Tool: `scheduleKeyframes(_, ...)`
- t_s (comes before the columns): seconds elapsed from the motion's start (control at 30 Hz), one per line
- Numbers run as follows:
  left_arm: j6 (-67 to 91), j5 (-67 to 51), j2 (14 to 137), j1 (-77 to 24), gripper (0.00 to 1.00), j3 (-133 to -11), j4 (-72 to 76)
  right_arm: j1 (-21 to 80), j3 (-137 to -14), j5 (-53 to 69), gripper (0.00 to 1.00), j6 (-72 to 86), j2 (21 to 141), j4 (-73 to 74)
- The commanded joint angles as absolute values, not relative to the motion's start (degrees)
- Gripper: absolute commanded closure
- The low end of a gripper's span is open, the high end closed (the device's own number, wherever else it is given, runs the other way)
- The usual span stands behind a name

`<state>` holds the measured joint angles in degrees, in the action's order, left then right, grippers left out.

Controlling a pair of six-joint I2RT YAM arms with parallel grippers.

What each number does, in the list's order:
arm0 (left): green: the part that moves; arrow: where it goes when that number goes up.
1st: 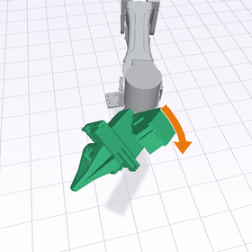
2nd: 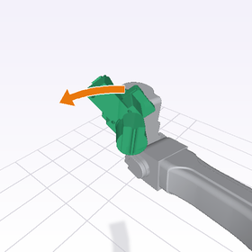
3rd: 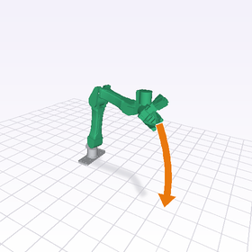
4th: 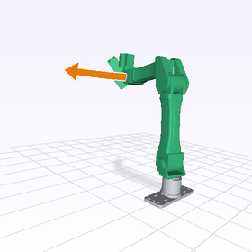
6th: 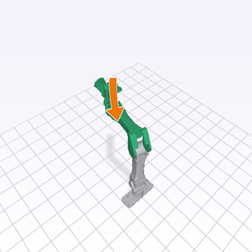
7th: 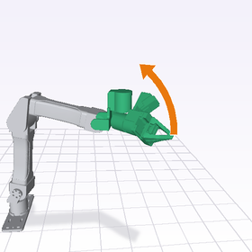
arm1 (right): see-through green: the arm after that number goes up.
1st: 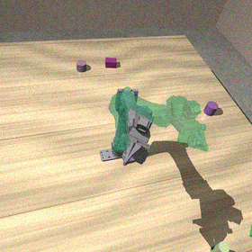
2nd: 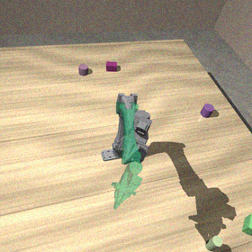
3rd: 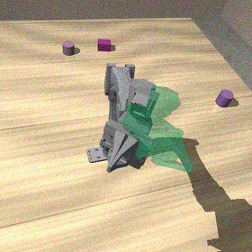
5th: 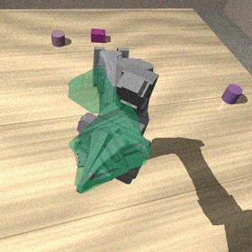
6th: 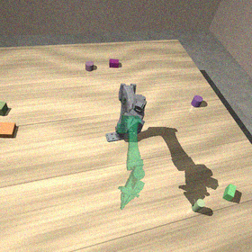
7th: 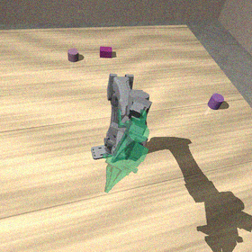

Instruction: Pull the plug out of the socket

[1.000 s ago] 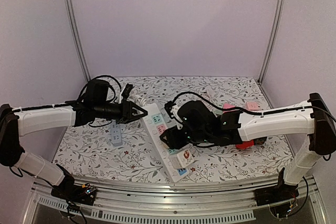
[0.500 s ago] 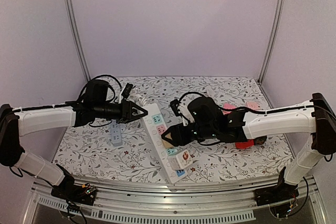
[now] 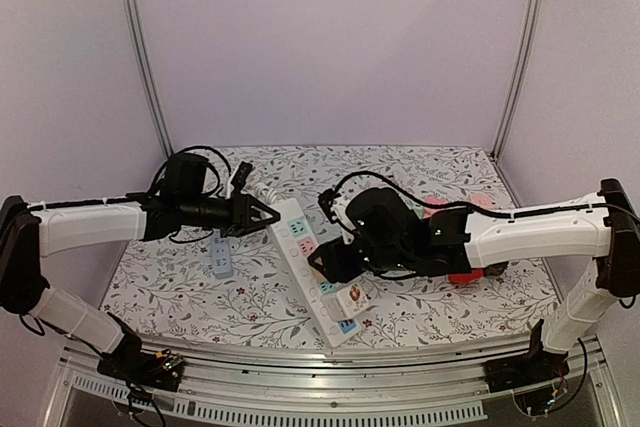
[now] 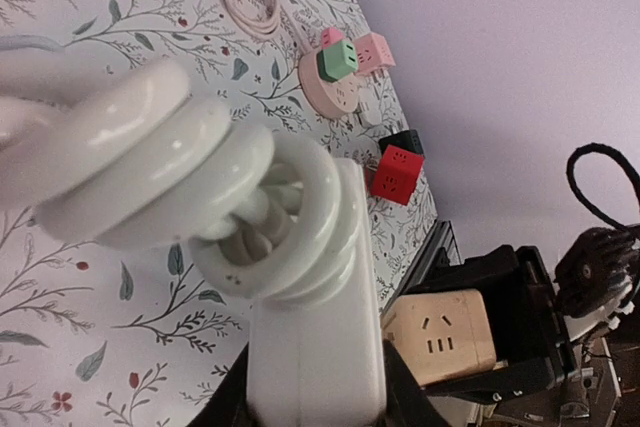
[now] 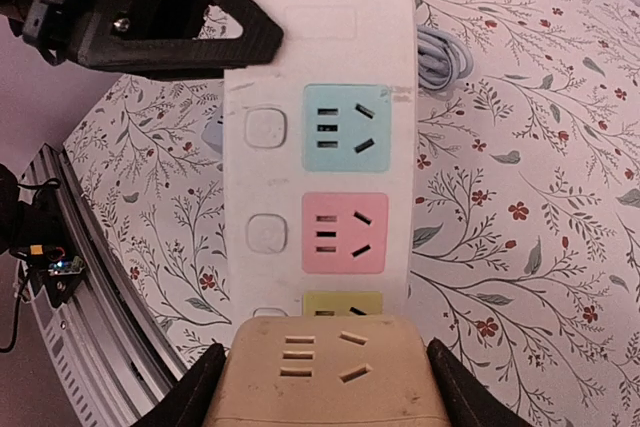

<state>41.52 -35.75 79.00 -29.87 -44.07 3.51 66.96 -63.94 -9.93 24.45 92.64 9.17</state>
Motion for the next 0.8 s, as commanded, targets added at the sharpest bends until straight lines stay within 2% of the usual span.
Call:
scheduleKeyframes(0.0,36.04,-25.88,81.03,-26.14,1.0,-43.07,0.18,69.69,-69.7,-17.92,0.91,20.42,91.39,12.57)
scheduleKeyframes(0.4,36.26,-25.78,79.02,-25.2,1.0,-41.89,0.29,69.32,-68.7,-21.42,0.91,22.17,89.41,13.69)
scheduleKeyframes(0.77,37.1,-27.82,74.71,-23.84,1.0,-39.46,2.66,52.77,-56.01,-13.93,0.9,37.58,85.98,15.4)
